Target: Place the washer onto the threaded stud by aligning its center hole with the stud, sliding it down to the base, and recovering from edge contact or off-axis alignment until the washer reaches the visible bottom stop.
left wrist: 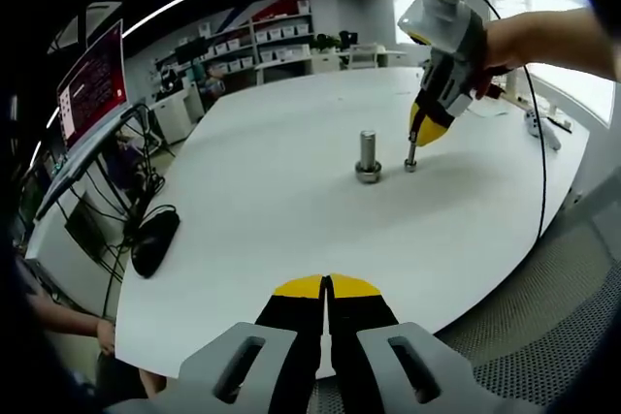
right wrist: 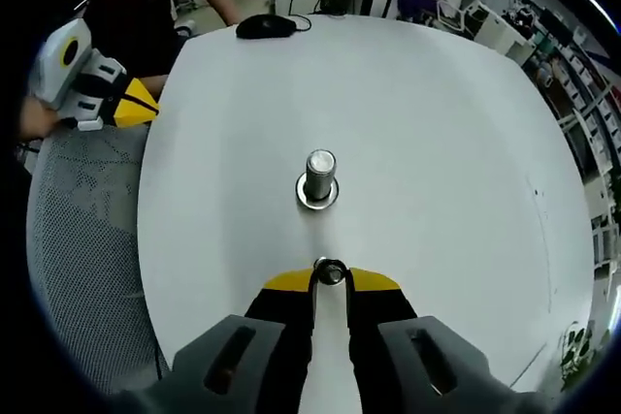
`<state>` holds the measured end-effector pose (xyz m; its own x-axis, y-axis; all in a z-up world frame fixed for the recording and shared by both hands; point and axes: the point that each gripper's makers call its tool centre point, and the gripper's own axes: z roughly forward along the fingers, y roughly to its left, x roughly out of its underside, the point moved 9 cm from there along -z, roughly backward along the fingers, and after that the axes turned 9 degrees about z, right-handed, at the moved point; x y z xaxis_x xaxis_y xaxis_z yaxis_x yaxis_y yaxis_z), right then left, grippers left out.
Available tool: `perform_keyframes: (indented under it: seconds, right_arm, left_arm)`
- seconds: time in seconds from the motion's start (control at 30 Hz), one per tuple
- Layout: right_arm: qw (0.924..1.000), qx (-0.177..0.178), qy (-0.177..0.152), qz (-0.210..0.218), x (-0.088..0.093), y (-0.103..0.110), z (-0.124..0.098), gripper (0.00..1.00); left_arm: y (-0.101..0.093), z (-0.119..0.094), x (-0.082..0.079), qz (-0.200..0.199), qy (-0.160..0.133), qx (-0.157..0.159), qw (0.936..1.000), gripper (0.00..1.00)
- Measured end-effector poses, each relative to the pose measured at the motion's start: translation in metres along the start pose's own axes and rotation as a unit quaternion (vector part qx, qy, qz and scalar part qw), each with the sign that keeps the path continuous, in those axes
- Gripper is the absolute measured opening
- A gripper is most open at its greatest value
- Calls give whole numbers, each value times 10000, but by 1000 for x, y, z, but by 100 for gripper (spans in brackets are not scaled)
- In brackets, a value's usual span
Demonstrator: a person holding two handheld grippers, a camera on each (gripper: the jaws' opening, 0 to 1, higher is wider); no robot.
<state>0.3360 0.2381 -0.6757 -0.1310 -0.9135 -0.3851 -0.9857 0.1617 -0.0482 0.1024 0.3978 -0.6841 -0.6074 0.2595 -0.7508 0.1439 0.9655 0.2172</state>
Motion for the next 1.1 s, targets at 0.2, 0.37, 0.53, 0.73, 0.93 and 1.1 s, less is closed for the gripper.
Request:
perform_keyframes:
  seconds: [0.2,0.37,0.53,0.73,0.93,1.1]
  right_arm:
    - [10000,-15,91,-8,4,0,7,14]
    - [9998,-12,190,-94,6,1,10,15]
    - [9999,-5,164,-29,7,2,14,15]
    - [9992,44,355,-181,14,1,22,14]
    - [9993,185,308,-65,22,3,15,20]
    - [9991,373,-211,-59,23,10,-6,22]
  left_arm:
    - [0,0,0,-7,-12,-8,10000,0]
    - [0,0,0,-9,-27,-11,10000,0]
    - [0,0,0,1,-20,-2,10000,0]
    - [0,0,0,14,-11,13,10000,0]
    - [0,0,-1,1,-59,16,10000,0]
    - [0,0,-1,11,-90,39,10000,0]
